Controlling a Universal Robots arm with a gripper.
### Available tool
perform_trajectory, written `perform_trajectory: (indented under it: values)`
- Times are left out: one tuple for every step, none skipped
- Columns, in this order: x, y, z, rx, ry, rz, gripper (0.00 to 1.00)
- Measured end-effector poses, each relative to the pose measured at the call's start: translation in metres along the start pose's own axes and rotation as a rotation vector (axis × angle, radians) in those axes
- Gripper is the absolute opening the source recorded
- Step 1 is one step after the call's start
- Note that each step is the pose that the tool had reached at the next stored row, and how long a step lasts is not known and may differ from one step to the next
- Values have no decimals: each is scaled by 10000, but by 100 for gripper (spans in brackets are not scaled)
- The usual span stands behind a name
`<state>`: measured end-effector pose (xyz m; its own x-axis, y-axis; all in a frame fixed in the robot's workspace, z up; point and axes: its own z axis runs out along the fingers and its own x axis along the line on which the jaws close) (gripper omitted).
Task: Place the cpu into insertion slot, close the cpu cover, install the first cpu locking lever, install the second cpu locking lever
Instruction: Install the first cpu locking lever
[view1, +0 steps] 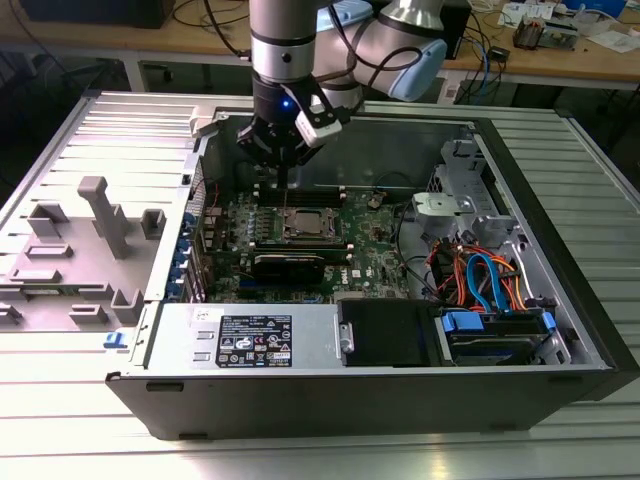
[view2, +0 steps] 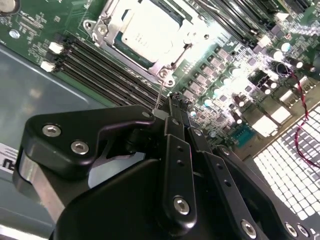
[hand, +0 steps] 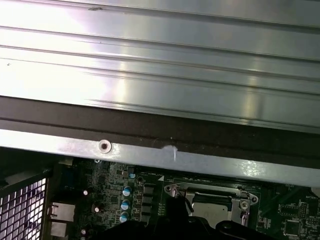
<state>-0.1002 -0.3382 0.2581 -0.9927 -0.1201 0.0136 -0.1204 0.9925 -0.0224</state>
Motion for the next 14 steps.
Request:
perform_trajectory:
  values:
    - [-6,-1,1,0,0,1,11]
    - [-11,-2,2,0,0,1,11]
    - [-15,-2,3,1,1,2,11]
    - [-21,-2,3,0,0,2,11]
    - [-26,-3,5,0,0,3,11]
    - [-35,-3,7,7,1,7,11]
    - [-42,-4,9,16,2,10,11]
    - [-53,-5,28,28,4,16,11]
    - [-57,-5,44,29,5,21,11]
    - [-61,-5,60,30,5,22,11]
    - [-64,-5,73,30,4,23,11]
    - [-65,-5,75,31,6,25,11]
    - [-66,-3,78,30,5,25,11]
    - [-69,-1,80,30,4,24,11]
